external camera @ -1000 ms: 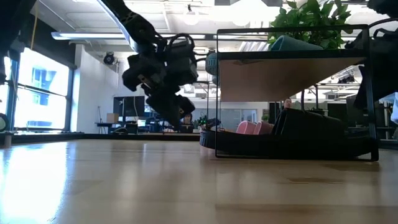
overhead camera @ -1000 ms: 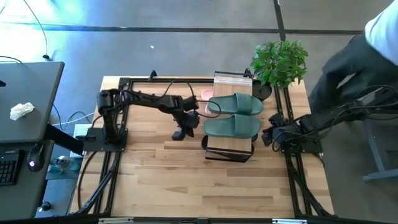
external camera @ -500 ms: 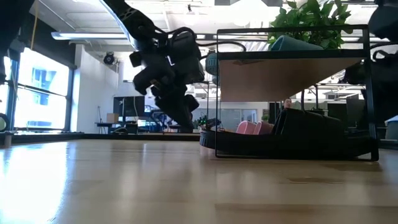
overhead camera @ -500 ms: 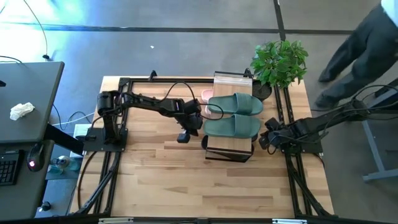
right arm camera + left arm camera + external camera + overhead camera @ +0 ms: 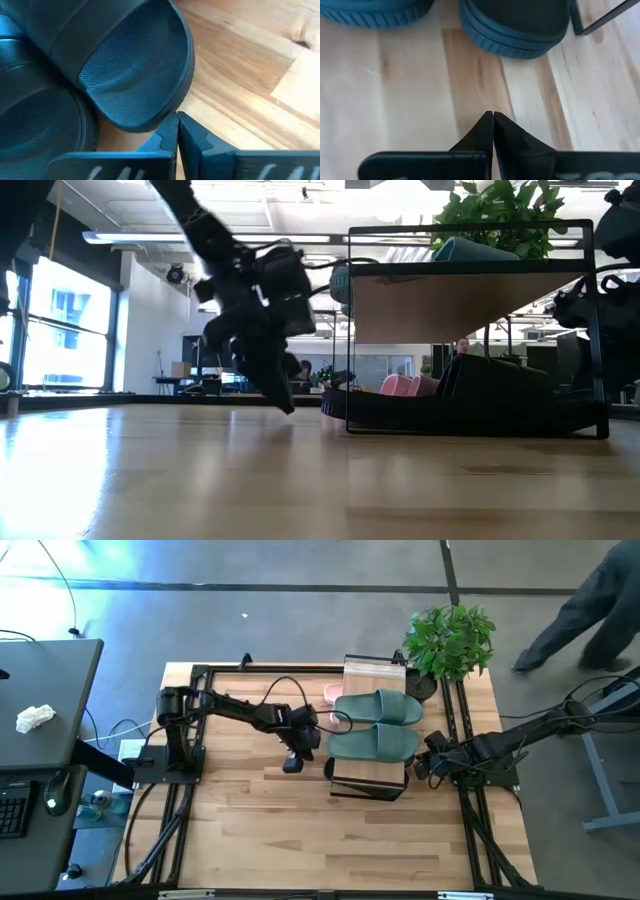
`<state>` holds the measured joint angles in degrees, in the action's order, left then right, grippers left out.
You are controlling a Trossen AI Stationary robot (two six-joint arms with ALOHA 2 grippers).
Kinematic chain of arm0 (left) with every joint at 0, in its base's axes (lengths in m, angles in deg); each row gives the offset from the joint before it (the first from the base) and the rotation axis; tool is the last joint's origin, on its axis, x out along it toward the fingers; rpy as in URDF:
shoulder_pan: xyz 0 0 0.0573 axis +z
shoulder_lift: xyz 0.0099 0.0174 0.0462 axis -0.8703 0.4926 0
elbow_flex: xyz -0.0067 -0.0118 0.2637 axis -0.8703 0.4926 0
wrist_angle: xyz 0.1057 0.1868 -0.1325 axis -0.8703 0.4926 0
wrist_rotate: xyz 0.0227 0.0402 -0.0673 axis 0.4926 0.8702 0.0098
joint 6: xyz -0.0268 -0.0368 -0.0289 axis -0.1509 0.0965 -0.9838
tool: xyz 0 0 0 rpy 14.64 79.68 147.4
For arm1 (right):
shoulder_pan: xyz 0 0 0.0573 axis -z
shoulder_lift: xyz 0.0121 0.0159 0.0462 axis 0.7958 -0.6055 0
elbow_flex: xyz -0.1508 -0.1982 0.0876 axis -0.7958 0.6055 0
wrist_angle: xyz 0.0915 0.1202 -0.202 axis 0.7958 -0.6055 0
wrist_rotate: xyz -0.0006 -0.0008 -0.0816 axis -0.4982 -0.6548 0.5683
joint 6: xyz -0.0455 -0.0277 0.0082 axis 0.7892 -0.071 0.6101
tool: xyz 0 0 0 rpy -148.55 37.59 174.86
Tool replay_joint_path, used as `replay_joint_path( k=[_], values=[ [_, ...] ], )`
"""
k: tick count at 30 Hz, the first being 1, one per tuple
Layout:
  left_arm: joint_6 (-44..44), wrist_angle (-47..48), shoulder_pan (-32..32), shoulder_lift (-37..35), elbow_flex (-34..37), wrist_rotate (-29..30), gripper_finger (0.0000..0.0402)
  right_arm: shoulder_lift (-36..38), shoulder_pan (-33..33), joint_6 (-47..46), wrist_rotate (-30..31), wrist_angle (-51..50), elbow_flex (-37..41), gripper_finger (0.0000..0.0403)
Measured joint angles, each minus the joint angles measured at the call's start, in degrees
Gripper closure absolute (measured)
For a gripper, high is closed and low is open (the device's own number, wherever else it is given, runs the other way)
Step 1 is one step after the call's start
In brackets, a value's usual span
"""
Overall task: Pick and place slides into the shelf
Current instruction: Adjust the top black slipper under the shelf
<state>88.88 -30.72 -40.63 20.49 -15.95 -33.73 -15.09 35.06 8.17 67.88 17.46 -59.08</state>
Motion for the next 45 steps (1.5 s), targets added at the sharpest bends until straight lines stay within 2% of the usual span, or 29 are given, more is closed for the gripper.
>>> replay_joint_path(
  k=[5,8,14,22,27,34,45],
  values=[
    [-9.55,-19.75,-0.7,0.0,8.05,-5.52,0.0401,-0.04,0.0,-0.34,-0.09,0.06,0.0,0.0403],
    [-14.82,-27.32,-1.56,0.0,11.12,-4.7,0.0401,-0.04,0.0,-1.54,0.0,-0.05,0.0,0.0403],
    [-19.98,-33.95,-3.83,0.0,12.59,-0.29,0.0401,-0.04,0.02,-3.35,0.47,0.65,0.0,0.0403],
    [-23.55,-33.44,-6.41,0.0,12.57,5.95,0.0401,-0.04,0.04,-4.22,0.66,1.94,0.0,0.0403],
    [-24.44,-36.67,-6.39,0.0,12.57,4.98,0.0401,-0.04,0.04,-3.94,0.84,2.45,0.0,0.0403],
    [-24.6,-36.39,-7.89,0.0,12.57,4.59,0.0401,-0.04,0.07,-1.92,1.07,4.79,0.0,0.0403],
    [-27.0,-35.81,-10.21,0.0,12.57,9.22,0.0401,-0.04,0.05,2.75,0.66,8.75,0.0,0.0403]
  ],
)
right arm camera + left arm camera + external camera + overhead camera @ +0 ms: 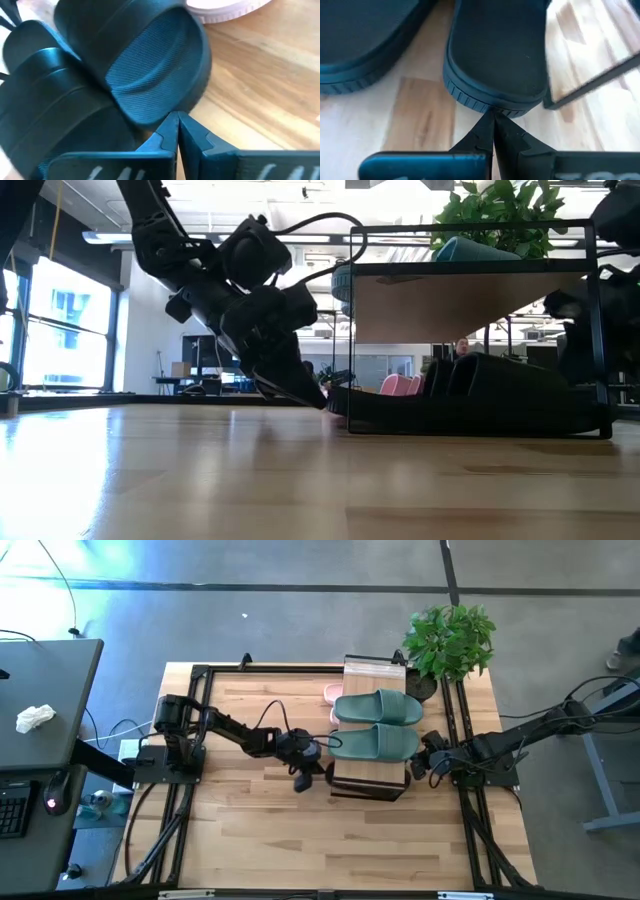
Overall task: Pick and place slides into the shelf
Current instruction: Adjust the top black slipper under the shelf, then adjust the top pink slipper under the shelf
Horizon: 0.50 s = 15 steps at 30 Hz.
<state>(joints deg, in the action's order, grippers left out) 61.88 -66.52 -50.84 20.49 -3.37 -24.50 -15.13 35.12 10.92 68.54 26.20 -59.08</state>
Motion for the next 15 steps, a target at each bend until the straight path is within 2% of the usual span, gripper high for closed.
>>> replay_joint_path(
  k=[7,15],
  values=[
    [-0.51,0.57,0.04,0.0,-0.04,2.42,0.0401,0.02,-0.01,-1.24,-0.43,-2.37,0.0,0.0403],
    [-0.74,6.72,0.8,-1.84,-0.07,6.34,0.0401,0.0,-0.01,-2.47,-1.04,-5.75,0.0,0.0403]
  ],
)
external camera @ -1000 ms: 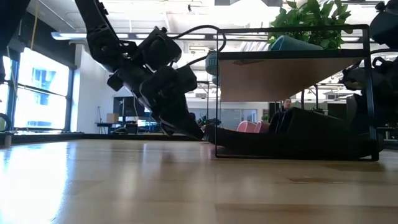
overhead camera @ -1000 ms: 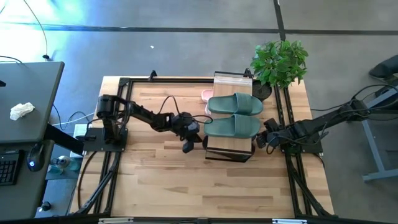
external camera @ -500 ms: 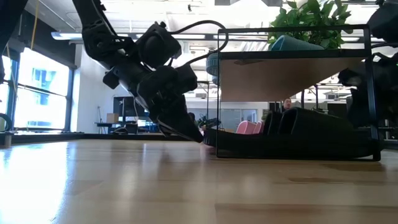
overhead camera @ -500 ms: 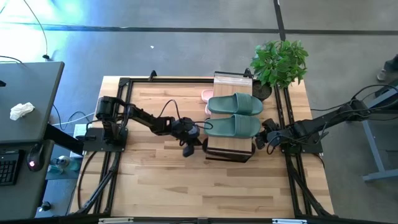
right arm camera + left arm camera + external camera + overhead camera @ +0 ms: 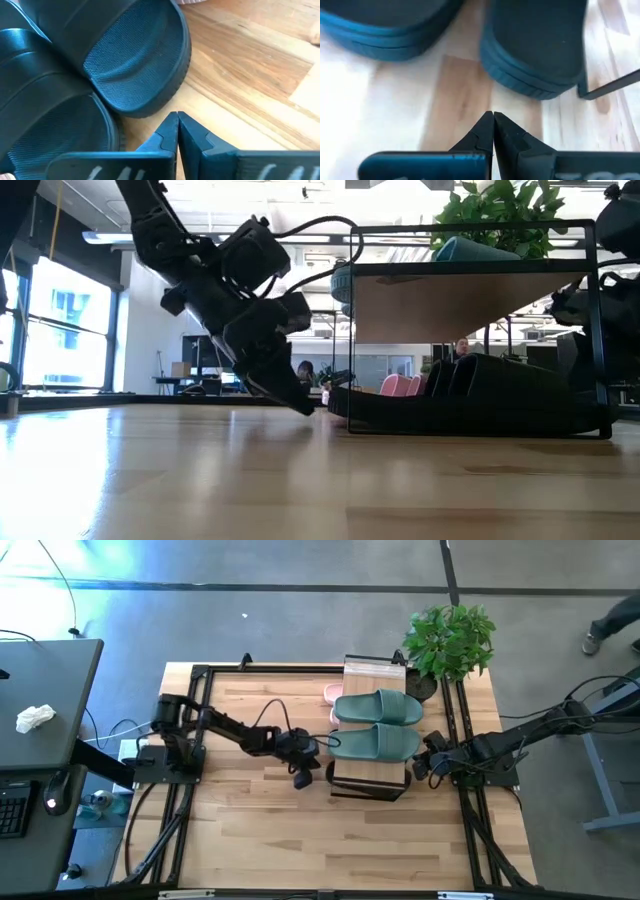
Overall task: Pick and place slides into the shelf
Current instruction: Adjust the top pink slipper under the shelf
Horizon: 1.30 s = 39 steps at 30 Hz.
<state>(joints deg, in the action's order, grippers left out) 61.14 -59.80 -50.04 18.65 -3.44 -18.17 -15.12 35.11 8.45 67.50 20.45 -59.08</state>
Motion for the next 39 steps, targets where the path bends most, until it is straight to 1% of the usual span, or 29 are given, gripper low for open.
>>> replay_joint_path(
  k=[3,5,7,9,11,13,16,17,20,22,24,29,33,39],
  values=[
    [0.54,3.55,1.77,-3.1,0.02,2.31,0.0401,0.02,0.0,-0.52,-0.01,-0.48,0.0,0.0403],
    [2.5,6.76,3.84,-6.08,0.02,4.49,0.0401,0.02,0.0,-1.27,0.01,-1.07,0.0,0.0403],
    [4.63,9.82,6.6,-8.77,0.02,6.44,0.0401,0.02,0.0,-1.49,0.12,-1.42,0.0,0.0403],
    [7.22,11.41,10.38,-11.32,0.05,6.79,0.0401,0.02,0.0,-1.42,0.08,-1.36,-0.01,0.0403],
    [10.08,11.38,14.99,-13.31,0.0,4.92,0.0401,0.02,0.0,-1.42,-0.09,-1.32,0.0,0.0403],
    [11.84,10.46,20.3,-13.9,-0.07,1.04,0.0401,0.03,-0.01,-1.4,-0.29,-1.1,-0.01,0.0403],
    [12.48,9.75,28.72,-13.6,-0.6,-8.12,0.0401,0.06,-0.02,-1.4,-0.36,-0.88,-0.02,0.0403],
    [12.73,9.26,31.07,-13.06,-1.36,-10.36,0.0401,0.06,-0.02,-1.4,-0.36,-0.71,-0.02,0.0403],
    [12.81,9.87,35.94,-11.04,-3.8,-14.23,0.0401,0.06,-0.02,-1.4,-0.34,0.03,-0.02,0.0403],
    [12.7,9.98,37.4,-9.04,-6.91,-16.61,0.0401,0.06,-0.02,-1.4,-0.31,0.19,-0.02,0.0403],
    [12.6,11.42,37.76,-6.58,-10.35,-18.27,0.0401,0.06,-0.02,-1.4,-0.34,0.19,-0.02,0.0403],
    [13.27,20.0,37.55,1.8,-19.86,-23.01,0.0401,0.06,-0.02,-1.4,-0.51,1.0,-0.02,0.0403],
    [13.9,23.21,38.86,7.03,-25.05,-28.42,0.0401,0.08,-0.02,-1.34,-0.95,1.5,-0.02,0.0403],
    [13.84,26.67,38.46,12.89,-29.64,-28.97,0.0401,0.08,-0.02,-0.9,-0.25,1.51,-0.02,0.0403]
  ],
)
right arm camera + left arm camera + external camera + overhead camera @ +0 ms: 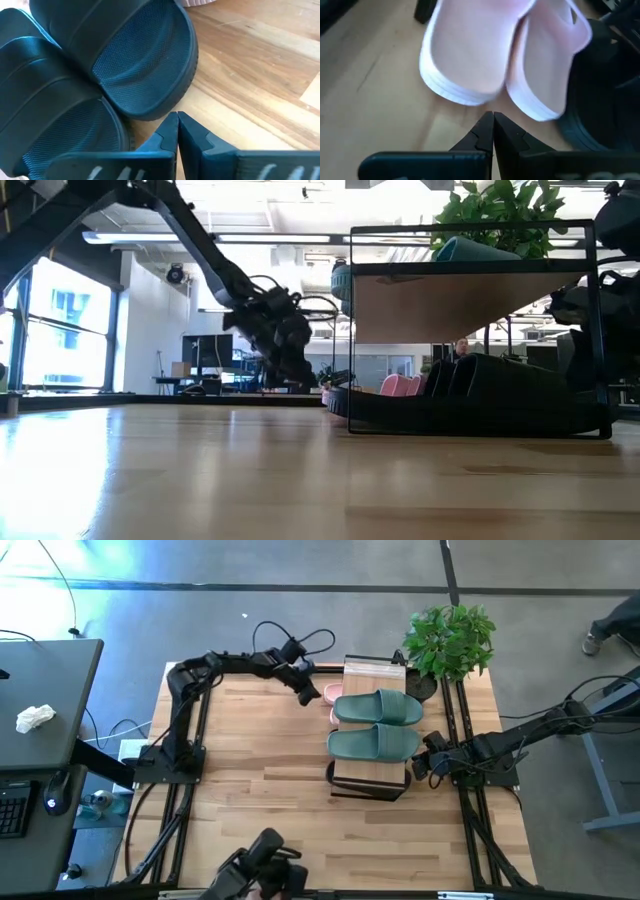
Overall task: Pick and place slides into the shelf
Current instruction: Adjust the top pink slipper under the shelf
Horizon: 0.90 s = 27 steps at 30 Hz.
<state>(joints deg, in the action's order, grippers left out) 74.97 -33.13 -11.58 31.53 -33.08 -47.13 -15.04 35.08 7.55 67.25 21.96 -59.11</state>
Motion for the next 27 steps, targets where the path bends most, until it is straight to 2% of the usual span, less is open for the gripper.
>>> replay_joint_path(
  k=[9,20,27],
  values=[
    [-1.63,0.1,0.14,2.35,-3.36,1.74,0.0402,0.0,0.0,-0.02,0.44,0.36,0.0,0.0403],
    [-1.71,2.31,-0.66,2.94,-3.41,5.43,0.0402,0.0,0.0,0.15,0.48,0.36,0.0,0.0403],
    [-1.65,2.62,-1.02,2.92,-4.16,5.8,0.0402,0.0,0.0,0.59,0.54,0.38,0.0,0.0403]
  ],
)
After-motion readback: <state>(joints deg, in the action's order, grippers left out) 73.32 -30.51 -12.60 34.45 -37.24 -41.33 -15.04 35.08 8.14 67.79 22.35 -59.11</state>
